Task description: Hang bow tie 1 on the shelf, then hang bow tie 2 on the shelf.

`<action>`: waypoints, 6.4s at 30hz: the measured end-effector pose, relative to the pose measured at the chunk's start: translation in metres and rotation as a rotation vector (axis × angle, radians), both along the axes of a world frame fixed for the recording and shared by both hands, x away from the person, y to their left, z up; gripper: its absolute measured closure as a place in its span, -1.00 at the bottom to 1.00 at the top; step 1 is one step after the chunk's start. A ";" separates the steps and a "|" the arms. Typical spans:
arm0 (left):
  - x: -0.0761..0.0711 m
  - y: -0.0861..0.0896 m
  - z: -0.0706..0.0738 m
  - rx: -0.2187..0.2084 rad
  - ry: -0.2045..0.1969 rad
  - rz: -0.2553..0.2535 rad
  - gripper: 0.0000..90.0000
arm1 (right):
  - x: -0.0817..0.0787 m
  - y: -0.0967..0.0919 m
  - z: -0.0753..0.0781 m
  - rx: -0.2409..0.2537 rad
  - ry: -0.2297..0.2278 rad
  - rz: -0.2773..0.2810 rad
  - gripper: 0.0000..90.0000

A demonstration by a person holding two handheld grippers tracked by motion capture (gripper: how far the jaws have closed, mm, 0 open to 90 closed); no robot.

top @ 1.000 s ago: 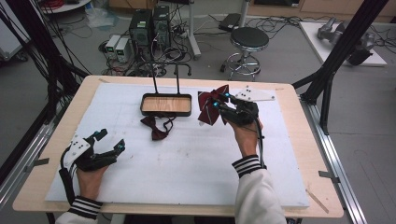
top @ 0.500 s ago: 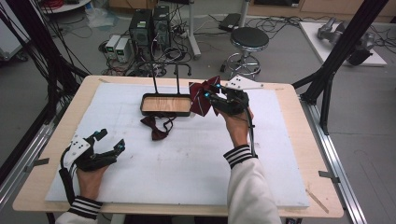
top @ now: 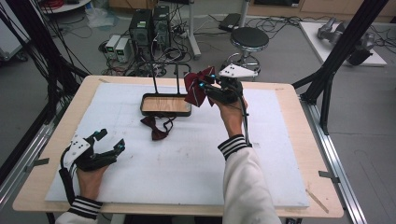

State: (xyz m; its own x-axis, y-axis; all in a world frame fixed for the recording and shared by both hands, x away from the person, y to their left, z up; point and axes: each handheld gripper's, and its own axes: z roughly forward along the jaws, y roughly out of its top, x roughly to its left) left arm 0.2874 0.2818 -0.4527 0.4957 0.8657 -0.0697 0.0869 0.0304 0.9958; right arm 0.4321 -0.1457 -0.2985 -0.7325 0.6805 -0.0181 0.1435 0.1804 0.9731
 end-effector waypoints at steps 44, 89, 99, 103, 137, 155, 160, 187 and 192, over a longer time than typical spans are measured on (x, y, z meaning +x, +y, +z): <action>0.000 0.000 0.000 0.003 0.000 0.002 -0.65 | 0.053 0.027 0.009 -0.032 0.029 -0.049 0.48; 0.000 0.000 0.000 0.007 -0.002 -0.001 -0.65 | 0.077 0.006 -0.021 -0.138 0.174 -0.165 0.47; 0.000 0.000 0.000 0.009 -0.002 -0.002 -0.65 | 0.078 0.009 -0.024 -0.182 0.189 -0.166 0.45; 0.000 0.000 0.000 0.009 -0.002 -0.002 -0.65 | 0.078 0.010 -0.025 -0.183 0.195 -0.164 0.41; 0.000 -0.001 0.000 0.010 -0.005 -0.001 -0.65 | -0.025 -0.052 0.006 -0.119 0.165 -0.094 -0.77; -0.001 -0.002 0.000 0.030 -0.011 -0.004 -0.65 | -0.163 -0.130 -0.066 0.095 -0.026 -0.155 -0.77; -0.001 -0.003 0.000 0.035 -0.016 -0.003 -0.65 | -0.180 -0.145 -0.101 0.170 -0.083 -0.210 -0.77; -0.006 -0.004 0.003 0.048 -0.048 0.026 -0.65 | -0.183 -0.151 -0.136 0.153 -0.074 -0.252 -0.77; -0.009 -0.004 0.014 0.036 -0.062 0.028 -0.66 | -0.182 -0.151 -0.139 0.147 -0.074 -0.252 -0.77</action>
State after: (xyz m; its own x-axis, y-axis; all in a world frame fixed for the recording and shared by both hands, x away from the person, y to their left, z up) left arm 0.2784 0.2781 -0.4386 0.4740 0.8805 -0.0083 0.0251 -0.0041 0.9997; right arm 0.2500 -0.2969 -0.4373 -0.5403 0.8402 0.0473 0.0940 0.0044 0.9956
